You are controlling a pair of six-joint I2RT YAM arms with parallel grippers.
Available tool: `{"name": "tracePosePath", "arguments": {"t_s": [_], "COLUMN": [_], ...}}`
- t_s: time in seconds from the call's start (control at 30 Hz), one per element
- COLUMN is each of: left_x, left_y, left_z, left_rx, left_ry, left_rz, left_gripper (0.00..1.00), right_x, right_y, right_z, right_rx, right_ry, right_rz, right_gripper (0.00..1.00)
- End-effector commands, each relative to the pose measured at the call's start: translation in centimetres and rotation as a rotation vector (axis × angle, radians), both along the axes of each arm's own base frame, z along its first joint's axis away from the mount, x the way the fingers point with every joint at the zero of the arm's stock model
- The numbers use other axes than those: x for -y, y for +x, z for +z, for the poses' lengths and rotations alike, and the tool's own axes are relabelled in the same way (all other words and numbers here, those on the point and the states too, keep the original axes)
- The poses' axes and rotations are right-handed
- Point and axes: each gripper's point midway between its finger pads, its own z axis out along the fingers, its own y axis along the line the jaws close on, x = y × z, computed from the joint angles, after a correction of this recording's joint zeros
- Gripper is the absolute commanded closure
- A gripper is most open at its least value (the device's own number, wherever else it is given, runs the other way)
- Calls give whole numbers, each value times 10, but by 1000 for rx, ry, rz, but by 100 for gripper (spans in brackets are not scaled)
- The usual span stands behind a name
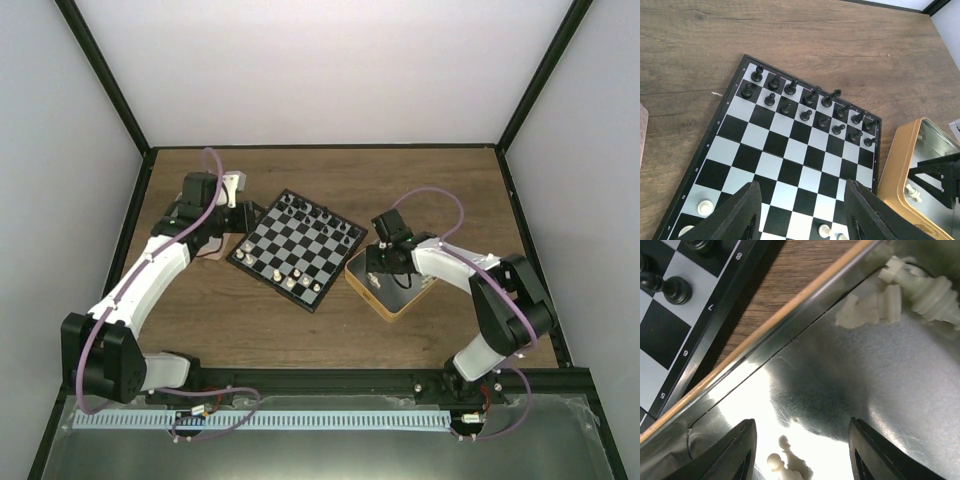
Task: Set up the chess pieces on the board
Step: Pick up the chess piece from the storage box.
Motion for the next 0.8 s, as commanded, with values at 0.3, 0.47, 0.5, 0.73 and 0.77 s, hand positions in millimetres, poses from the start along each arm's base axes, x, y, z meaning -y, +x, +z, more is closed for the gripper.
{"name": "tracePosePath", "arguments": {"t_s": [0.3,0.47,0.5,0.73,0.77], "left_x": [2,2,2,1,2], "left_y": [2,3,3,3,3], "left_z": [-20,-24,-25,-26,-27], "left_rx": [-40,-53,-55,-58,-59], "left_ry": [7,8,9,12,12], "left_rz": [-9,-9,-9,-5,-6], "left_gripper": [52,53,53,53,53], "right_x": [-7,-1,-1,5,6], "right_y": [-21,-23,-22,-20,-19], "right_z": [-12,-16,-15,-15,-15], "right_rx": [-104,-112,-108,-98,-95], "right_ry": [-116,-160,-161,-180,-185], "right_rz": [163,145,139,102,94], "right_gripper": [53,60,61,73,75]}}
